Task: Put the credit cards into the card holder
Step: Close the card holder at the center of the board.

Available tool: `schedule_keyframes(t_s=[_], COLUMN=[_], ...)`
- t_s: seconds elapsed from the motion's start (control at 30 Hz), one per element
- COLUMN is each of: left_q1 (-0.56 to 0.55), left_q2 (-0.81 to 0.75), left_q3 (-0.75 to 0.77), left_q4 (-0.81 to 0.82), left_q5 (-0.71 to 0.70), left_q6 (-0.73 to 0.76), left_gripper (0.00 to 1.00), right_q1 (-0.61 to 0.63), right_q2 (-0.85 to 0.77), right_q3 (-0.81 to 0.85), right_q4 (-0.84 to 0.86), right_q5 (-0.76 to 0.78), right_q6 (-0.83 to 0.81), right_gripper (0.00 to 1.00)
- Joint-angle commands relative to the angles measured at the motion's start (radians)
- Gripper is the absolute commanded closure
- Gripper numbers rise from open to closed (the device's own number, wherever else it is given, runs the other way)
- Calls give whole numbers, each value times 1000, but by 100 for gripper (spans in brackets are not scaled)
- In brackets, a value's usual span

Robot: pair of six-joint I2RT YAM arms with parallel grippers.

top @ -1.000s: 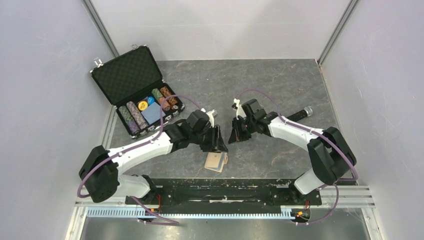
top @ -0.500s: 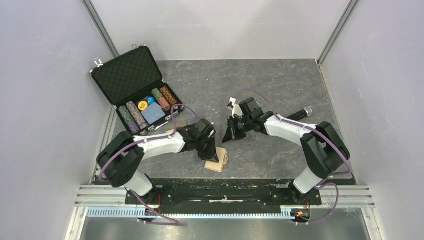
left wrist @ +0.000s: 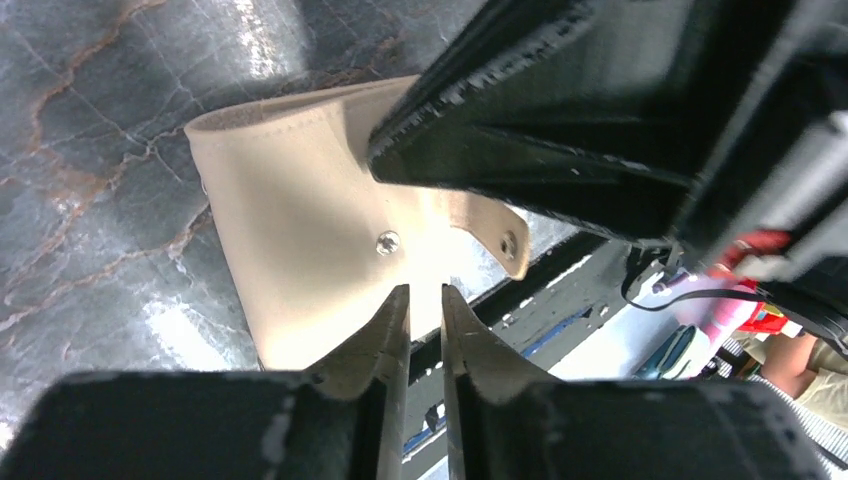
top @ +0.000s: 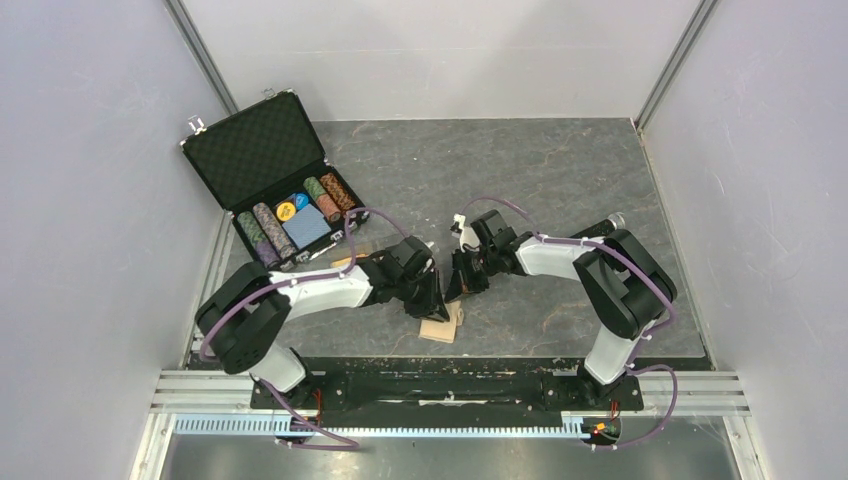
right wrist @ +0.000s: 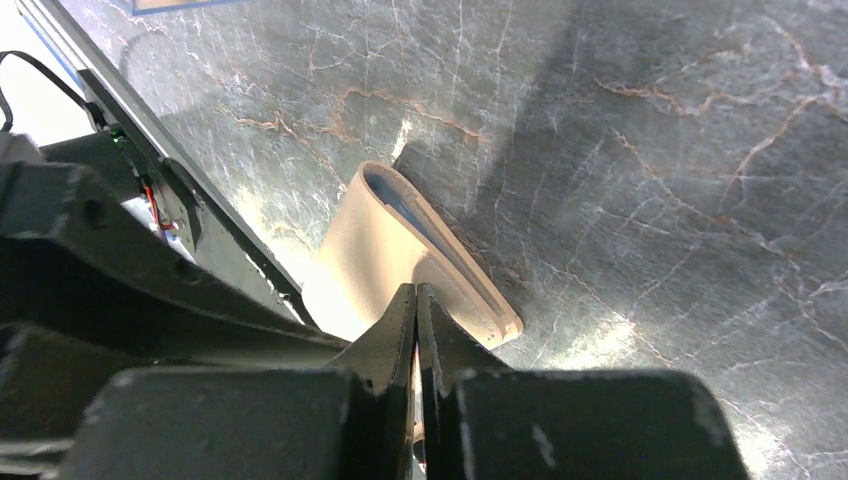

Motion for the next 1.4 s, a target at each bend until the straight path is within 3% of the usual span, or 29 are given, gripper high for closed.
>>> schedule_keyframes(t_s=[0.0, 0.13, 0.3, 0.63, 0.97, 1.37], left_q1=[-5, -5, -12, -27, -32, -32], left_q2=[-97, -109, -61, 8, -37, -117], left_q3=[-25, -40, -10, 29, 33, 12], left_q4=[77, 154, 165, 159, 100, -42], left_q5=[-20, 13, 42, 12, -61, -190], left_q6=[-68, -97, -89, -78, -63, -115], left_gripper=[73, 57, 54, 67, 98, 98], right_q1=[9, 8, 8, 9, 8, 8], right_q2=[18, 24, 28, 29, 28, 11], right_q3=[2, -1, 6, 4, -1, -6], right_q4=[-79, -79, -77, -76, -76, -77], right_q5=[141, 138, 132, 127, 125, 147], right_q6=[-53, -54, -49, -49, -51, -49], right_gripper=[100, 100, 100, 100, 100, 100])
